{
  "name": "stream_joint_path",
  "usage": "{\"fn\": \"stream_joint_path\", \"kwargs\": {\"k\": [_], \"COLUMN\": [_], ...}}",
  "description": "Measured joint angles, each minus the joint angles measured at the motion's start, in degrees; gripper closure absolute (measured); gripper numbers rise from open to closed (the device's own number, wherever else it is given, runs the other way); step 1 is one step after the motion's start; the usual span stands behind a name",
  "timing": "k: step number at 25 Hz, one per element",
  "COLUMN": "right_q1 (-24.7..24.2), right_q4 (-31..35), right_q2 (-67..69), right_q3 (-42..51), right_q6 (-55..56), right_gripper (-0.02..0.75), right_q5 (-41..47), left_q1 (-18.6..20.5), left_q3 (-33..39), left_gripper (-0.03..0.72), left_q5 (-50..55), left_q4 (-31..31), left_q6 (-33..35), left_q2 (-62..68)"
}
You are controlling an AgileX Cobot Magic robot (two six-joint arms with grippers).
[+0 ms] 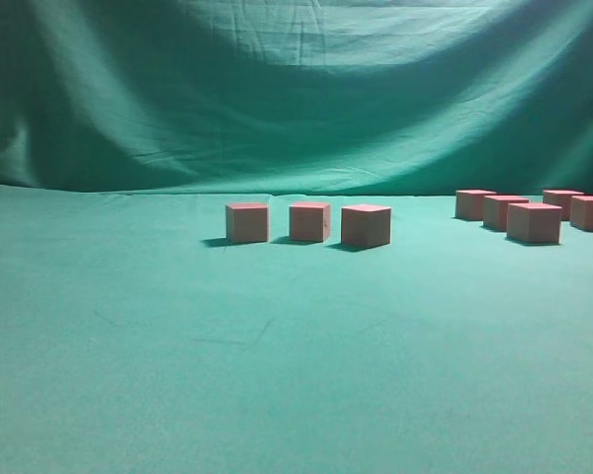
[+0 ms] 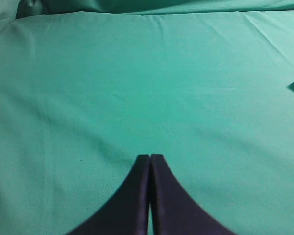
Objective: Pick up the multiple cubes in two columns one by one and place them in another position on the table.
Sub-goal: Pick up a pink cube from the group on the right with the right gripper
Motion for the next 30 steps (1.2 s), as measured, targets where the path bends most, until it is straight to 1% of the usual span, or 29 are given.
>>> {"fn": "stream_joint_path", "kwargs": {"k": [9,22,23,24,25,30], "right_q1": [0.0,0.0,0.0,0.0,0.0,0.0], "right_q4": [0.0,-0.3,-0.4,-0.6,-0.6,-0.7], "right_q2": [3.6,5.1,5.2,5.5,5.9,7.4], "right_q3": [0.0,0.0,0.0,0.0,0.0,0.0], "right_q6": [0.0,0.1,0.1,0.1,0.1,0.1], "right_gripper": [0.291,0.291,0.347,0.358,0.347,0.347], "right_q5": [-6.1,-8.7,-8.7,-8.7,-8.7,-8.3], "left_q1": [0.0,0.0,0.0,0.0,0.0,0.0], "left_q3": [0.0,0.0,0.0,0.0,0.0,0.0], "left_gripper": [0.688,0.688,0.688,0.688,0.688,0.688], "left_q5": [0.0,0.0,0.0,0.0,0.0,0.0], "left_q4": [0.0,0.0,0.0,0.0,0.0,0.0], "left_q6": [0.0,0.0,0.0,0.0,0.0,0.0], "left_q2": [0.0,0.0,0.0,0.0,0.0,0.0]}}
